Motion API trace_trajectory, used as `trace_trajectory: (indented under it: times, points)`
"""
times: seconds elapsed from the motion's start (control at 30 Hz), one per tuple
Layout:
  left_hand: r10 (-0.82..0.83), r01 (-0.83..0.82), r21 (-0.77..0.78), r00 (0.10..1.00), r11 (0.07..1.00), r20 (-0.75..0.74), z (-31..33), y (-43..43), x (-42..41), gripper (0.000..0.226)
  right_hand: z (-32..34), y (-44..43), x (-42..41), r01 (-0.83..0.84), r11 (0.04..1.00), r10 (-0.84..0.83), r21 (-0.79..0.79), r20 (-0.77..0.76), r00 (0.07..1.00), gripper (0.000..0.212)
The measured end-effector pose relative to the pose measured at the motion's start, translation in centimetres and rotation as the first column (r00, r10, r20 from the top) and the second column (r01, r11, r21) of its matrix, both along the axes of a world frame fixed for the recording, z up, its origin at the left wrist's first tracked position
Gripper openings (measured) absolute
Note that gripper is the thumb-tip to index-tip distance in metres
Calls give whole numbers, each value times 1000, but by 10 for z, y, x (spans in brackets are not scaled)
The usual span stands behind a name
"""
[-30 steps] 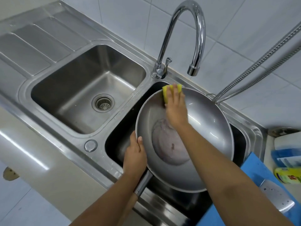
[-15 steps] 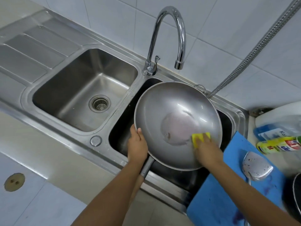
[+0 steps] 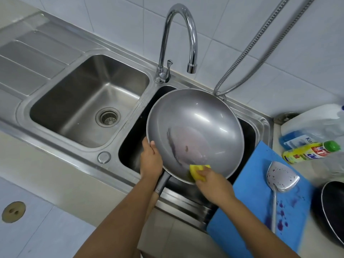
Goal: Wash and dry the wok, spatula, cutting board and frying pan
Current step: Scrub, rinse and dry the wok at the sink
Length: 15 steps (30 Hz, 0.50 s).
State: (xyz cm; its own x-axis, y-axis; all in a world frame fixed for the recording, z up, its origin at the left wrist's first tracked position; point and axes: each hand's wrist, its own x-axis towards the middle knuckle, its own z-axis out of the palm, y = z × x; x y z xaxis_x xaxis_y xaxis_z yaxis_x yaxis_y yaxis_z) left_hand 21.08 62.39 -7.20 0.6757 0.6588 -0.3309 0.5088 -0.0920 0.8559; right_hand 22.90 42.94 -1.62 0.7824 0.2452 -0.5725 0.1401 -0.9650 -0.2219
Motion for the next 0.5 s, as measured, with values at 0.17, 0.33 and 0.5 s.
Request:
trace_trajectory:
  times: [0.17, 0.33, 0.5]
  points:
    - [1, -1, 10, 1000, 1000, 21, 0, -1, -1, 39, -3, 11, 3, 25, 996, -22, 84, -30, 999, 24]
    - [2, -2, 52, 1000, 999, 3, -2, -2, 2, 39, -31, 52, -5, -69, 957, 58, 282, 46, 997, 39]
    - [-7, 7, 52, 1000, 999, 4, -3, -1, 1, 39, -39, 30, -9, -250, 950, 207, 187, 224, 952, 46]
